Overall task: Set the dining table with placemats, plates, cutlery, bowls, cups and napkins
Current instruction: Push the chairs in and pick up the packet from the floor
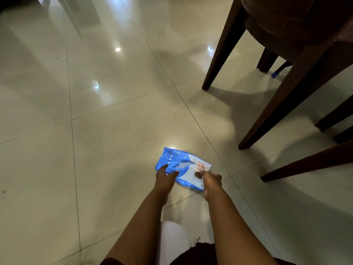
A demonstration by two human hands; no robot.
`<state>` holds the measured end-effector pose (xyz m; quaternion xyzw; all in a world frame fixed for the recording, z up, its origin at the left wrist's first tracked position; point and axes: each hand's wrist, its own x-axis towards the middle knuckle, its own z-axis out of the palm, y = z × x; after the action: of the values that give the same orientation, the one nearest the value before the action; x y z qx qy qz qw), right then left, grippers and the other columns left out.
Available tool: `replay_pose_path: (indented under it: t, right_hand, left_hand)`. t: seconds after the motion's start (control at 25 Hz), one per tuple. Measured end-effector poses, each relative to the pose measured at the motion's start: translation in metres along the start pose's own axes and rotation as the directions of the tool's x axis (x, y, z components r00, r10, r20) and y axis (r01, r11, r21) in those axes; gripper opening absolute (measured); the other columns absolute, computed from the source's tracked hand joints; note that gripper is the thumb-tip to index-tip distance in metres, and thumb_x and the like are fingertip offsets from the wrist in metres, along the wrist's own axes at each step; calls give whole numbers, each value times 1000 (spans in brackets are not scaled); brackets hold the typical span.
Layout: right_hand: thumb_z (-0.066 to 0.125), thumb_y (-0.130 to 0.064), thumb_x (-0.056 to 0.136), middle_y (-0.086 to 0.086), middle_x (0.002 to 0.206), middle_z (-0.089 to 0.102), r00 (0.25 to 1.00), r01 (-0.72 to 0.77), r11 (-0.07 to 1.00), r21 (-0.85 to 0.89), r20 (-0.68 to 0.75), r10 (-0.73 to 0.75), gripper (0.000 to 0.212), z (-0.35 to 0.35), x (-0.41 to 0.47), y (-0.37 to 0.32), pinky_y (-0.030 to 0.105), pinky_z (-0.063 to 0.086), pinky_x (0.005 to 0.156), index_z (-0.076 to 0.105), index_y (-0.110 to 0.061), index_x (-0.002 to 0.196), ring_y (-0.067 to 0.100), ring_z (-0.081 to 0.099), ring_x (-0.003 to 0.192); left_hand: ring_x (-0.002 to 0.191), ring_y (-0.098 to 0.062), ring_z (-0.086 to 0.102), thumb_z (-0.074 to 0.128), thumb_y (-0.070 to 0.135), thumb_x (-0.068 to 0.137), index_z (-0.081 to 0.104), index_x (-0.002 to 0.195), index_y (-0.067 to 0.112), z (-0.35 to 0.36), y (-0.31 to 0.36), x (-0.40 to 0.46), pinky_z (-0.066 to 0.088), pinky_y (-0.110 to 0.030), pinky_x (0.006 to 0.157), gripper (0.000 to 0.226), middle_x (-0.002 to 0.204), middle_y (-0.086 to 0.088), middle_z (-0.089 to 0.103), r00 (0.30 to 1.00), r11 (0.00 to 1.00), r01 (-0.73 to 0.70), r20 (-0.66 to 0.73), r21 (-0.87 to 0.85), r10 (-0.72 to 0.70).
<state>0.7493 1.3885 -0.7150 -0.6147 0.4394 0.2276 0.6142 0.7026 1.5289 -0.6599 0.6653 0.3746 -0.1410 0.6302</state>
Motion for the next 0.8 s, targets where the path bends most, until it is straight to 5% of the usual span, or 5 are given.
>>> replay_pose_path:
  t: [0.12,0.4,0.6,0.72,0.8]
  right_hand:
    - [79,-26,35,11,109,63,999,-33,998,49,-20,34,76,3,23,4,46,57,83,57,-17,108,31,65,95]
    - [76,-15,81,14,113,48,994,-93,988,121,-52,100,77,1,-18,-4,41,52,86,25,-13,138,31,58,102]
    - [83,-21,72,13,91,71,999,-33,998,60,34,31,33,11,-25,5,52,58,80,69,-7,98,33,69,85]
    - [80,-23,77,10,85,69,996,-70,997,-17,63,71,20,10,-62,-5,42,59,75,64,-12,82,27,65,76]
    - [80,-21,76,12,89,70,997,-57,990,-130,52,64,19,14,-100,-24,43,59,77,67,-11,87,29,66,78]
  left_hand:
    - [129,-16,39,57,8,90,28,149,24,6,0,6,40,-27,98,68,144,5,36,983,956,-162,123,245,135]
    - [150,-19,-7,52,10,86,-11,154,30,18,-10,29,11,-46,119,95,162,6,7,914,415,-404,383,815,137]
    - [145,-24,21,55,8,87,0,155,21,-6,-18,32,26,-34,114,88,157,-7,22,911,545,-396,389,739,134]
    - [137,-22,36,66,8,75,24,150,22,-17,3,-10,33,-30,108,87,145,-2,40,937,689,-346,206,637,280]
    - [131,-18,42,75,15,64,34,145,27,-24,27,-45,34,-28,105,91,139,0,46,883,623,-466,277,628,380]
